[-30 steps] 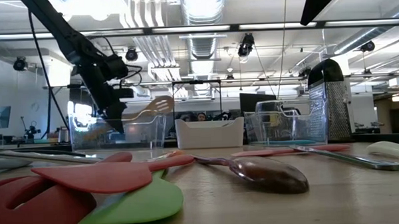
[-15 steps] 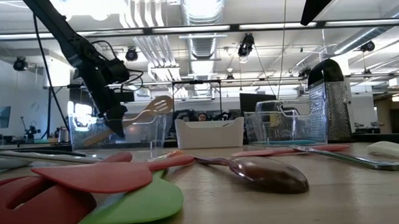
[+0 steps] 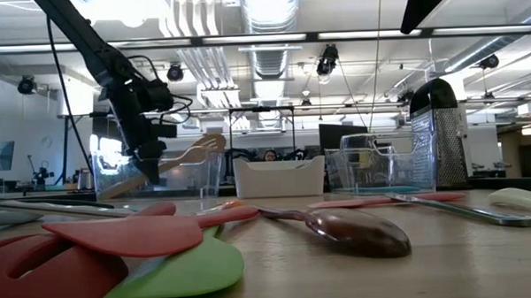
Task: Pick & Place Kitchen Items
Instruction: Put the light brown serving spoon into the left transparent bin, then put the white patterned table knife into the white bin
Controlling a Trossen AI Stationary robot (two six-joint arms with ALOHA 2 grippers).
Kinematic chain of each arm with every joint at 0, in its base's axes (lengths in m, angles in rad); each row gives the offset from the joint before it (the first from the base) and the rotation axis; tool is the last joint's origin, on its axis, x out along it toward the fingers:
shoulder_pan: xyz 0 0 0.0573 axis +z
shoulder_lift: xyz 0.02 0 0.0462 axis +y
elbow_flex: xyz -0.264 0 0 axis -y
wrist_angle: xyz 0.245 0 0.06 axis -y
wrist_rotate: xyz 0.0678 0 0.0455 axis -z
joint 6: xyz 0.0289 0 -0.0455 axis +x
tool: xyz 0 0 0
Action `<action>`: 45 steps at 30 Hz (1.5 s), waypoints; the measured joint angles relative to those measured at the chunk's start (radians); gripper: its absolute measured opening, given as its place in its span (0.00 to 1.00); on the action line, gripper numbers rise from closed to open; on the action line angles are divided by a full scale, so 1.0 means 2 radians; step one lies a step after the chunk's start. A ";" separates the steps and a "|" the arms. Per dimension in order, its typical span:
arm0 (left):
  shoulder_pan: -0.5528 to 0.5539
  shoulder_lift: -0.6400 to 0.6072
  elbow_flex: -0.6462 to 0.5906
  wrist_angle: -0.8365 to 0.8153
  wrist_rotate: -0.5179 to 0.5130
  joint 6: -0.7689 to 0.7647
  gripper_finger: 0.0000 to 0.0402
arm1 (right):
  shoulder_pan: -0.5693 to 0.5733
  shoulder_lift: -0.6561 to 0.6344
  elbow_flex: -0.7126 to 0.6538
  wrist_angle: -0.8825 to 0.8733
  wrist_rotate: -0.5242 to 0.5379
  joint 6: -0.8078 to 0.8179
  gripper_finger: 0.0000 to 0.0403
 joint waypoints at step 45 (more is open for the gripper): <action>-0.197 -0.398 0.043 -0.204 0.321 -0.330 0.38 | 0.000 0.000 0.000 0.001 0.002 -0.018 0.52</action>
